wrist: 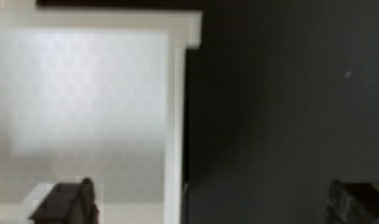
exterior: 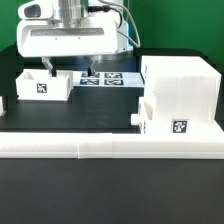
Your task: Assemble drawer
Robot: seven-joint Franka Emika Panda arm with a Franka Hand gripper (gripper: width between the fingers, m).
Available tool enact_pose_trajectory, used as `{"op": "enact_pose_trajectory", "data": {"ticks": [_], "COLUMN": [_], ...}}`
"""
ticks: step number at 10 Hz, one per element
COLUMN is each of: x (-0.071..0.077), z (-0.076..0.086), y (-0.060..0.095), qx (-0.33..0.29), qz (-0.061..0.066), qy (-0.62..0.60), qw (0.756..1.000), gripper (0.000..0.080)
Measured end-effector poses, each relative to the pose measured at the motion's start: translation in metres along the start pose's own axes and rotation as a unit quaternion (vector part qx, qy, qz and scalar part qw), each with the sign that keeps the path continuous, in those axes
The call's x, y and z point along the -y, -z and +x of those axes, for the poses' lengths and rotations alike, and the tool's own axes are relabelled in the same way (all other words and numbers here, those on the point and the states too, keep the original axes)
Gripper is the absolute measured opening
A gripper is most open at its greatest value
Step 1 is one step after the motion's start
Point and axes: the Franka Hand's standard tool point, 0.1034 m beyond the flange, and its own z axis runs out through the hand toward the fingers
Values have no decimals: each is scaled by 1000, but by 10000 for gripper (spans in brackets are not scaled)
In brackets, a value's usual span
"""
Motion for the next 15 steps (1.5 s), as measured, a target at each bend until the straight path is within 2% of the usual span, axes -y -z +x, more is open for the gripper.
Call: {"op": "enact_pose_trajectory", "data": {"ticks": [2,4,5,7,10,11,12,13,14,15], "x": [0,-5,-8,-14,-11,-9,-9,-9,-9,-9], "z": [-10,-21,-24,-30,-29,-28,-28,-28,-28,-28], "y": [-8,-26,-31,-34,-34,-34,-34,-34,-34,-34], "qx": [-4,-9,-9,-6,-8,-8,-8,-8,-8,-8], "qz": [-2,-8,-10,-11,-11,-11,-11,-11,-11,-11], "qy": [-1,-5,-6,-6,-1,1,1,2,2,3], "qw": [1000,1000,1000,1000,1000,1000,1000,1000,1000,1000], "gripper": [649,649,649,649,649,528,362,362,186,186]}}
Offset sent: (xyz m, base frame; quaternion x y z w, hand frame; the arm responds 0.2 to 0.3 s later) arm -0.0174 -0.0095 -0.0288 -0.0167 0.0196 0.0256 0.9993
